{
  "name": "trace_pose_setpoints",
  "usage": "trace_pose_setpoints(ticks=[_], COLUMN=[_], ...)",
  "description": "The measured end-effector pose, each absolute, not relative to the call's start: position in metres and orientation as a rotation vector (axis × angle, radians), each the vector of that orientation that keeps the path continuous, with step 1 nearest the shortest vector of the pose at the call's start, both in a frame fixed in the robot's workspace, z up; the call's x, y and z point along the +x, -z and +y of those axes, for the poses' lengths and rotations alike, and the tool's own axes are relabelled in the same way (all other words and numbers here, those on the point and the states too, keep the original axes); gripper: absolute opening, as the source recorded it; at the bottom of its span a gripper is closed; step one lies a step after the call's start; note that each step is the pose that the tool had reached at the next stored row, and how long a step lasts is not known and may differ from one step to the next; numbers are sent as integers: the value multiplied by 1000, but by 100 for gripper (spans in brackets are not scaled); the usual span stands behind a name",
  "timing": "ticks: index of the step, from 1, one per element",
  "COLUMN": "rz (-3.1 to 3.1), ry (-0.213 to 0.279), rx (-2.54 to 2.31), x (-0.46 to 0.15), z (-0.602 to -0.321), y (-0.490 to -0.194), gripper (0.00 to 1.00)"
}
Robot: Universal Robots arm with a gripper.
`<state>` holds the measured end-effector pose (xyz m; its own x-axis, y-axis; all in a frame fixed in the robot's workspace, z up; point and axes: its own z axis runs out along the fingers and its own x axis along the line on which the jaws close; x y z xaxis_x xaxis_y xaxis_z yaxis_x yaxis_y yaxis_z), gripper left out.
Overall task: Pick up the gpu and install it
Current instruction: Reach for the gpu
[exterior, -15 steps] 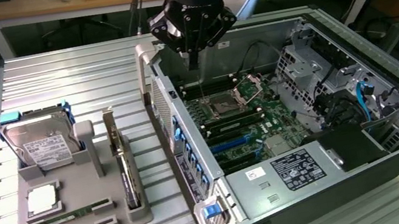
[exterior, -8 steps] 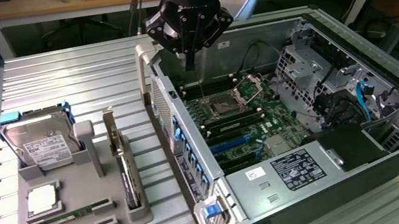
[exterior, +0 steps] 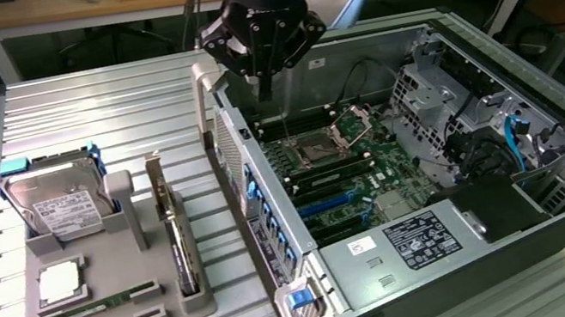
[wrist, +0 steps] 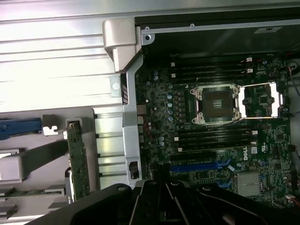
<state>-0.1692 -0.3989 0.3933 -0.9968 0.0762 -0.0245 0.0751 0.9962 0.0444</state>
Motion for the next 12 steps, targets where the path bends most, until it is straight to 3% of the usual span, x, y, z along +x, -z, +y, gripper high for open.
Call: trace_pose_setpoints(ticks=[12], rz=[3112], ry=[-68], rx=[118], x=[-177], z=[-399], y=[-393], gripper=[11])
